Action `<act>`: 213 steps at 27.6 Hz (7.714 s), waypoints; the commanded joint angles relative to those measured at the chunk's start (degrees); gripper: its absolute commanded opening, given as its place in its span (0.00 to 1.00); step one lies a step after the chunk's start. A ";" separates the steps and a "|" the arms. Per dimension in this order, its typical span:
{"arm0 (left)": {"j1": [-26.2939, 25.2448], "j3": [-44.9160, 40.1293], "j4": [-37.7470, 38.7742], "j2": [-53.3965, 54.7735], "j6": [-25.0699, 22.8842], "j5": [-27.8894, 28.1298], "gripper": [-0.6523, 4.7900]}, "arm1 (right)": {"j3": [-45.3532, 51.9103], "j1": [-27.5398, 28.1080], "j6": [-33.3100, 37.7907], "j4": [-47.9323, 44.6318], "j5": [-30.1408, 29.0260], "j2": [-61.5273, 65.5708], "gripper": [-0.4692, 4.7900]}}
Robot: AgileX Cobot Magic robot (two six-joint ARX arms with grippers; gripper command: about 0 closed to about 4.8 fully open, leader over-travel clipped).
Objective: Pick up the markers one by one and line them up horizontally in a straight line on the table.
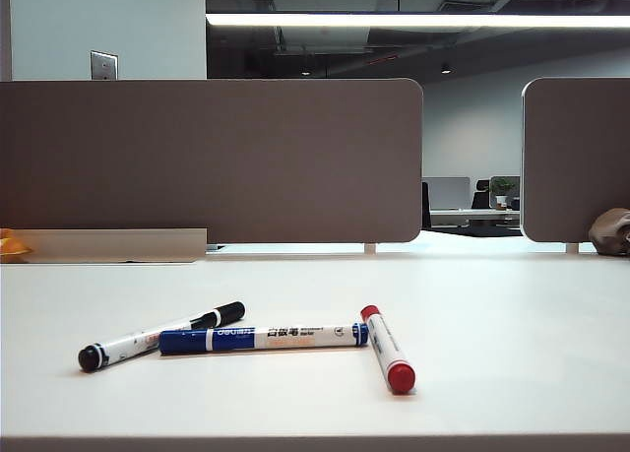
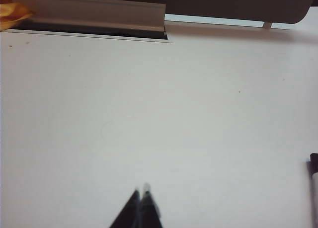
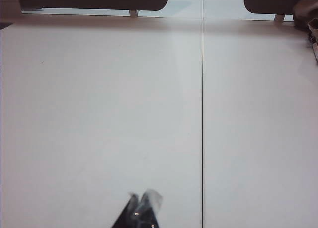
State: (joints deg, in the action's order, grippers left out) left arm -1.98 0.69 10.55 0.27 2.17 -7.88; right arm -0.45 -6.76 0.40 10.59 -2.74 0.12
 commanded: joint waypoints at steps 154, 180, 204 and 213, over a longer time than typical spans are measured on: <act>9.38 59.82 52.89 55.65 -19.50 -6.29 0.11 | -69.44 -31.17 -6.40 38.21 3.04 105.44 0.49; 9.55 59.93 52.02 54.45 -21.94 -6.36 0.11 | -72.70 -25.57 -21.46 49.48 8.39 105.88 0.19; 9.55 60.00 51.80 48.19 -23.15 -11.61 0.11 | -74.90 -25.81 -44.00 52.19 4.31 104.52 0.19; 9.55 60.92 52.43 45.44 -22.91 -11.65 0.11 | -74.79 -25.83 -48.65 50.07 4.31 104.91 0.19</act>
State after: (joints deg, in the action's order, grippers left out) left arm 7.49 61.14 63.02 46.35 -20.95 -19.03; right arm -75.18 -32.49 -47.88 61.08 1.74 104.92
